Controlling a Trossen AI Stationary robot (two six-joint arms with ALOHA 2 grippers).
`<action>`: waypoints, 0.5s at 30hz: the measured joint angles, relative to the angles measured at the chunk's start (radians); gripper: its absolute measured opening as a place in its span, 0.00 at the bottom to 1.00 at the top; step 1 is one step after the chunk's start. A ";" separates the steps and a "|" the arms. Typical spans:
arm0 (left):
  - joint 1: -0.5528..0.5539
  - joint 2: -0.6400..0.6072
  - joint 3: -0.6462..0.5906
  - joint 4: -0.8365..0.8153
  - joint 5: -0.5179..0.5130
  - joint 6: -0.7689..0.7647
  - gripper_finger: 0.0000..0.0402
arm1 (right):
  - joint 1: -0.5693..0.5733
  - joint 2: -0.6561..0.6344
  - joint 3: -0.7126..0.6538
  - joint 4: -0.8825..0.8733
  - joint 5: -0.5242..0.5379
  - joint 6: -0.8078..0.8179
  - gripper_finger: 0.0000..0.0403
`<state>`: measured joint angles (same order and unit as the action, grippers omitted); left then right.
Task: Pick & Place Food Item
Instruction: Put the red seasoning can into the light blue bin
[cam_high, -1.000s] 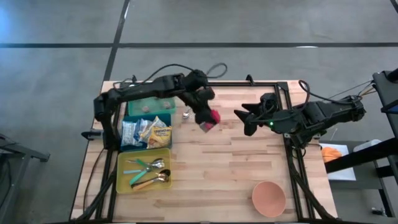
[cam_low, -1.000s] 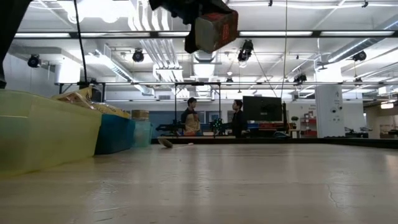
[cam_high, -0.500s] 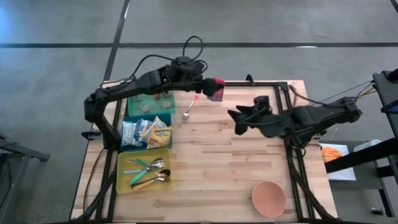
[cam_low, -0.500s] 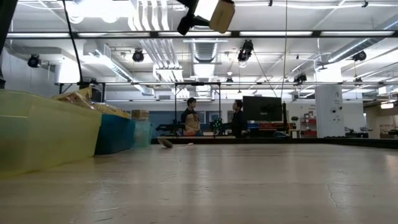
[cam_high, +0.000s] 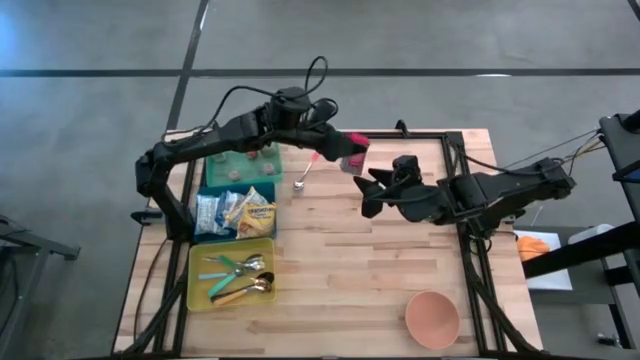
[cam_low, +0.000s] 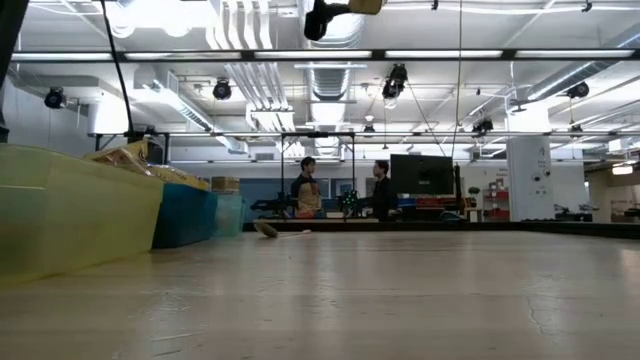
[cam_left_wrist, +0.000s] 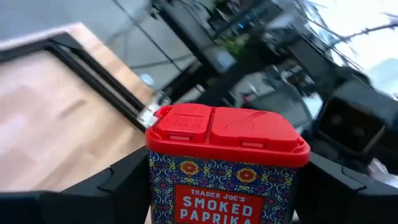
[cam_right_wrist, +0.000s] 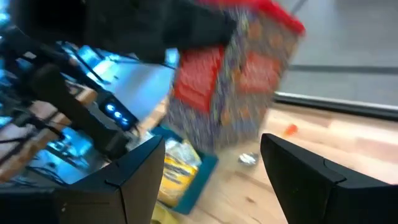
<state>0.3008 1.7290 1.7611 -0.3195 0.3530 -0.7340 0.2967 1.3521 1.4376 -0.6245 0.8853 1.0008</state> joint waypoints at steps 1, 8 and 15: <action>0.000 0.000 0.000 0.005 0.021 0.001 0.75 | 0.003 -0.001 0.000 0.028 0.004 -0.024 0.65; 0.000 -0.008 0.000 0.023 0.086 0.020 0.75 | 0.014 -0.044 0.000 0.152 -0.004 -0.178 0.65; -0.001 -0.009 0.000 0.135 0.234 -0.001 0.75 | 0.024 -0.061 0.000 0.172 -0.061 -0.176 0.65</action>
<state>0.3000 1.7202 1.7611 -0.1846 0.5867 -0.7348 0.3210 1.2911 1.4376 -0.4529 0.8245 0.8250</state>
